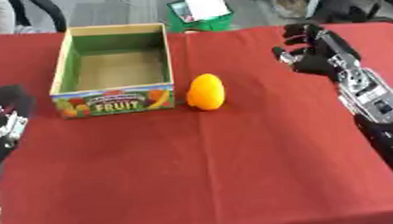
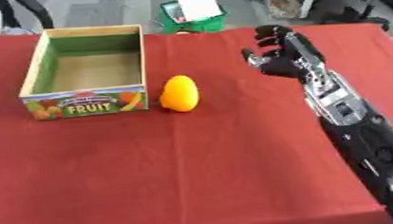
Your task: Pick up objects on the table and place them in the box.
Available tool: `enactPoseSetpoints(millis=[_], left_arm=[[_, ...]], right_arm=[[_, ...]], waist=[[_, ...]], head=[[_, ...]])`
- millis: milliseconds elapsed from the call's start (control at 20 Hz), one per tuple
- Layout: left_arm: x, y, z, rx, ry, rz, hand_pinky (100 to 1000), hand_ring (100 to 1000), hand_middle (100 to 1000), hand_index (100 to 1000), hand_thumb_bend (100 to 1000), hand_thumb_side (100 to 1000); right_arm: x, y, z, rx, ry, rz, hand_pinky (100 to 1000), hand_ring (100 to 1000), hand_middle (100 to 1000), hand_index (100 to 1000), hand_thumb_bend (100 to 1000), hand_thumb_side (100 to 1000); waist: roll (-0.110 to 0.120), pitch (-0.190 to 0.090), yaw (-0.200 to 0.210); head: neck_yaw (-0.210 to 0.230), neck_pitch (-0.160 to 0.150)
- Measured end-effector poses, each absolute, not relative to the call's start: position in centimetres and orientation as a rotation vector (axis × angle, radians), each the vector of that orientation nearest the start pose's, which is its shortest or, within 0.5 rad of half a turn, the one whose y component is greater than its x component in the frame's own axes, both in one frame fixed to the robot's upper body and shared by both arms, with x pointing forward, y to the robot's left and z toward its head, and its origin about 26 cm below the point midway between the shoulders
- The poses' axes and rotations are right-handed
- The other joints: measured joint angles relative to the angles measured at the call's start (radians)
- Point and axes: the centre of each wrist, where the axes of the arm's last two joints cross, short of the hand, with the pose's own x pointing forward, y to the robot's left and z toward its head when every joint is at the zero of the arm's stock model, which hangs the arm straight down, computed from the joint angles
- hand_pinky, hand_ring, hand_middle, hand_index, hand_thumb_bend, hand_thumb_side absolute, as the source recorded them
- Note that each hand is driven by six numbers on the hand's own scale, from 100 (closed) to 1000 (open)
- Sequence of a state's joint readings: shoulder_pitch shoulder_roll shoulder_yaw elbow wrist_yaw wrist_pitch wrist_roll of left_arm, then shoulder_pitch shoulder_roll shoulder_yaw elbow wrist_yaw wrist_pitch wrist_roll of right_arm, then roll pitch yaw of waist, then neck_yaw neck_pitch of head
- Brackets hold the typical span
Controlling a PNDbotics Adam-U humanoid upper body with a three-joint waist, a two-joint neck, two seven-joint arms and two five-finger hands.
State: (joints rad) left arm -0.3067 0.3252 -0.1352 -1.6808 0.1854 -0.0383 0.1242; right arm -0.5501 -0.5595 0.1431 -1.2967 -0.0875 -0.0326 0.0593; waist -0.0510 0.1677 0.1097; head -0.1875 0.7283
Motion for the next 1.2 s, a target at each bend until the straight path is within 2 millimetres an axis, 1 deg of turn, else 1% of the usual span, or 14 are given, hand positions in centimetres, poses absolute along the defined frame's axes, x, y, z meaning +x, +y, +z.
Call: enactPoseSetpoints(millis=[200,500,650,950,1200], left_arm=[[33.8,24.8,11.6,-0.004,-1.978,-0.205,725,815,717,650,552,395],[33.8,24.8,11.6,-0.006,-1.978,-0.208,725,815,717,650,551,396],[33.8,24.8,11.6,-0.007,-1.978,-0.208,725,815,717,650,552,396],[33.8,24.8,11.6,-0.008,-1.978,-0.208,725,815,716,650,549,400],[33.8,24.8,11.6,-0.011,-1.976,-0.208,725,815,716,650,552,396]], right_arm=[[40.2,-31.5,14.0,-0.224,-1.773,0.674,766,843,787,855,362,244],[40.3,-30.0,14.0,-0.171,-1.735,0.845,845,917,842,882,403,284],[40.4,-29.2,14.0,-0.158,-1.721,0.921,860,926,851,884,408,285],[41.0,-28.0,14.0,-0.213,-1.718,1.011,864,920,851,882,401,280],[41.7,-27.4,13.5,-0.271,-1.715,1.037,863,919,849,882,402,281]], waist=[[0.0,0.0,0.002],[0.001,0.0,0.008],[0.002,0.0,0.009],[0.005,0.002,0.015],[0.006,0.002,0.022]], head=[[-0.001,0.0],[-0.005,0.0],[-0.008,0.0],[-0.009,0.0],[-0.01,0.0]])
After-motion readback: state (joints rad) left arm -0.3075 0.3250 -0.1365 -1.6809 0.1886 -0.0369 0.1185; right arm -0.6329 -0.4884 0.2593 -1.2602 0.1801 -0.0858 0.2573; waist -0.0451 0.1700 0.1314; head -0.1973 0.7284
